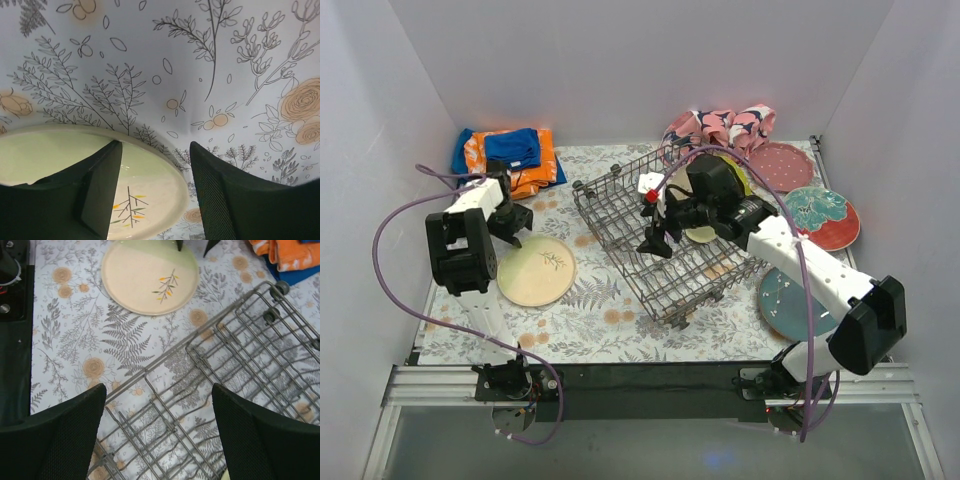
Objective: Load the plates into the dish rack
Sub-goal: Grab a plate with the left arm
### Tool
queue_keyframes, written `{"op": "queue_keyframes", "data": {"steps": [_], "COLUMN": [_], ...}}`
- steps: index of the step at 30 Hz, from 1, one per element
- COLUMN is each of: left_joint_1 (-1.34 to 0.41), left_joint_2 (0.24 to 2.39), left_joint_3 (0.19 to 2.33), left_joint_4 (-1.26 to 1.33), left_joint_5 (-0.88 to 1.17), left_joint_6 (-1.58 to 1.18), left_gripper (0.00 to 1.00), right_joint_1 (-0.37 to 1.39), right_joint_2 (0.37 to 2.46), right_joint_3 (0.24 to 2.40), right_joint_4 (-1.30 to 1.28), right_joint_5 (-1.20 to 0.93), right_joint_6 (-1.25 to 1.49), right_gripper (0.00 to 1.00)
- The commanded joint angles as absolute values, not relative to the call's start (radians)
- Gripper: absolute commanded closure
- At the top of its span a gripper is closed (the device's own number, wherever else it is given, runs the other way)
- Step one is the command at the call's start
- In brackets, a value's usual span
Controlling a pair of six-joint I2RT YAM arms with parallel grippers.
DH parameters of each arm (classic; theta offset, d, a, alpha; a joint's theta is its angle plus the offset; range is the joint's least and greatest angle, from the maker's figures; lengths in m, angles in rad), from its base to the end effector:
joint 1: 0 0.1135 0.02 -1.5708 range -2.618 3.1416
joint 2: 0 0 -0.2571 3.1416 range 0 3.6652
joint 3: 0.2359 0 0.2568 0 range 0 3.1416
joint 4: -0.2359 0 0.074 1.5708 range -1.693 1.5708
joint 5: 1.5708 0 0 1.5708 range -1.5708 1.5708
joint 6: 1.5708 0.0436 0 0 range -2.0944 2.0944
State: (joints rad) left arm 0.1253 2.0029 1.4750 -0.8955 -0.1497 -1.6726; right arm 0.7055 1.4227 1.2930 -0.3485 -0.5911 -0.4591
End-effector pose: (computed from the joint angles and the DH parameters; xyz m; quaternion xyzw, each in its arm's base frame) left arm 0.3869 0.0553 0.1572 -0.7818 0.6147 0.0020 0.1046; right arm 0.2395 0.2359 0.3443 -0.5759 0.5995 0.3081 0.4627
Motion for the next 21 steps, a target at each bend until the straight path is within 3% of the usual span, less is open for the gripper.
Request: {"op": "queue_keyframes", "data": {"steps": [1,10,17,21], "left_joint_1": [0.132,0.106,-0.104,-0.129], "left_joint_2": [1.913,1.591,1.376,1.319], "left_joint_3": [1.493,1.105,0.971,0.92], "left_joint_4": [-0.847,-0.632,-0.62,-0.643], "left_joint_5": [-0.154,0.283,0.311,0.318], "left_joint_6": [-1.565,-1.274,-1.209,-1.206], "left_gripper": [0.43,0.41,0.39,0.38], "right_joint_1": [0.739,0.744,0.741,0.742], "right_joint_2": [1.477,1.477,1.499,1.5], "right_joint_3": [1.388,1.442,1.422,1.431], "right_joint_4": [-0.433,-0.483,-0.482,-0.535], "right_joint_5": [-0.669,-0.565,-0.572,-0.641], "right_joint_6": [-0.549,-0.64,-0.63,-0.661], "right_gripper": [0.07,0.02,0.02,0.02]}}
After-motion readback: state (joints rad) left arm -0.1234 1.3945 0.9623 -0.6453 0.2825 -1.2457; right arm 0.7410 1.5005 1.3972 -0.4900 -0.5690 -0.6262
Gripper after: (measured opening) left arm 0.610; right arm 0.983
